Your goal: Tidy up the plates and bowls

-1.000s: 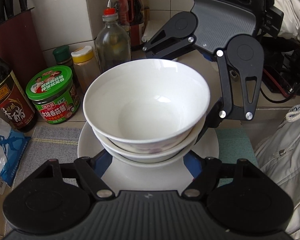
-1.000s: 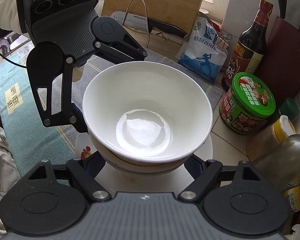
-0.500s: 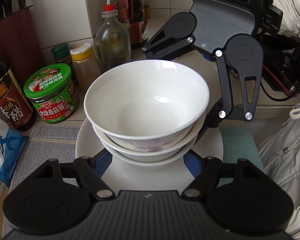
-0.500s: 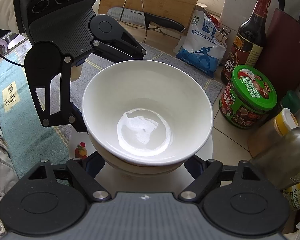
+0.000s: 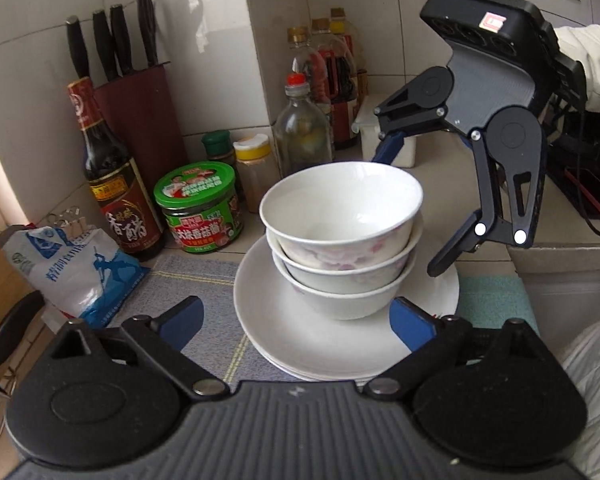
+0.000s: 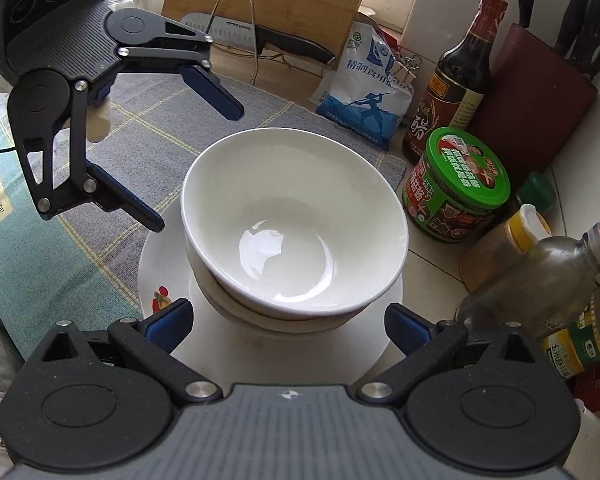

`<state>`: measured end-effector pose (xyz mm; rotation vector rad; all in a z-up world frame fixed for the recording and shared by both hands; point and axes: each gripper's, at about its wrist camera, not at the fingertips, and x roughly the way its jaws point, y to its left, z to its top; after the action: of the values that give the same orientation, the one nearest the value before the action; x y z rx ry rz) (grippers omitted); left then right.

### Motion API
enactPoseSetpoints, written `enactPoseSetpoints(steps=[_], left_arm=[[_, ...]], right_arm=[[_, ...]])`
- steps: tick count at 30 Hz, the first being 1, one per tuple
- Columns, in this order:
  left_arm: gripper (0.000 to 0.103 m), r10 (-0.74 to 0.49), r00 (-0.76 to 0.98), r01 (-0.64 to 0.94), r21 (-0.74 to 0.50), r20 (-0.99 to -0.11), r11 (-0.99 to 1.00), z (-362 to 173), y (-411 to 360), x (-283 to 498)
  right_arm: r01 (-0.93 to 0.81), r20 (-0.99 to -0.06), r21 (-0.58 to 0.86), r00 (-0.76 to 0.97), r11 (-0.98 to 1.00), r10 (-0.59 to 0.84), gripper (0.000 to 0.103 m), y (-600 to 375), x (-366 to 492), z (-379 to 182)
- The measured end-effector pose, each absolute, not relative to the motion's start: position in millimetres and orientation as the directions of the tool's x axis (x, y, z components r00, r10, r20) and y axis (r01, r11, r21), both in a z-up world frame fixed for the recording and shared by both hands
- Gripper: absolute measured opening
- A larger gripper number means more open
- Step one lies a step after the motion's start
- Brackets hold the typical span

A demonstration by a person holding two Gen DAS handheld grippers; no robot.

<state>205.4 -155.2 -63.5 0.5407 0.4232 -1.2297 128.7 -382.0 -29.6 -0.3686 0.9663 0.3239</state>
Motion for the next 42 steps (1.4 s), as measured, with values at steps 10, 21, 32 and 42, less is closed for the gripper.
enactPoseSetpoints(steps=[10, 21, 32, 42], left_arm=[[0.102, -0.666, 0.58, 0.803, 0.192, -0.469, 0.564, -27.3, -103.1, 160.2], [0.102, -0.518, 0.603, 0.65, -0.003, -0.606, 0.76, -2.2, -73.6, 128.4], [0.103, -0.507, 0.625, 0.627, -0.004, -0.594, 0.779, 11.8, -67.0, 113.3], [0.103, -0.516, 0.627, 0.628, -0.013, -0.584, 0.778, 15.3, -68.1, 111.6]], right_arm=[[0.006, -0.786, -0.262, 0.579, 0.965, -0.217, 0.103, -317.4, 86.4, 7.3], [0.525, -0.736, -0.034, 0.562, 0.85, -0.377, 0.103, -286.9, 22.3, 22.7], [0.581, -0.667, -0.029, 0.595, 0.814, -0.449, 0.103, -262.4, -6.9, 40.4], [0.56, -0.647, -0.034, 0.619, 0.828, -0.445, 0.103, -257.4, -8.1, 48.3]])
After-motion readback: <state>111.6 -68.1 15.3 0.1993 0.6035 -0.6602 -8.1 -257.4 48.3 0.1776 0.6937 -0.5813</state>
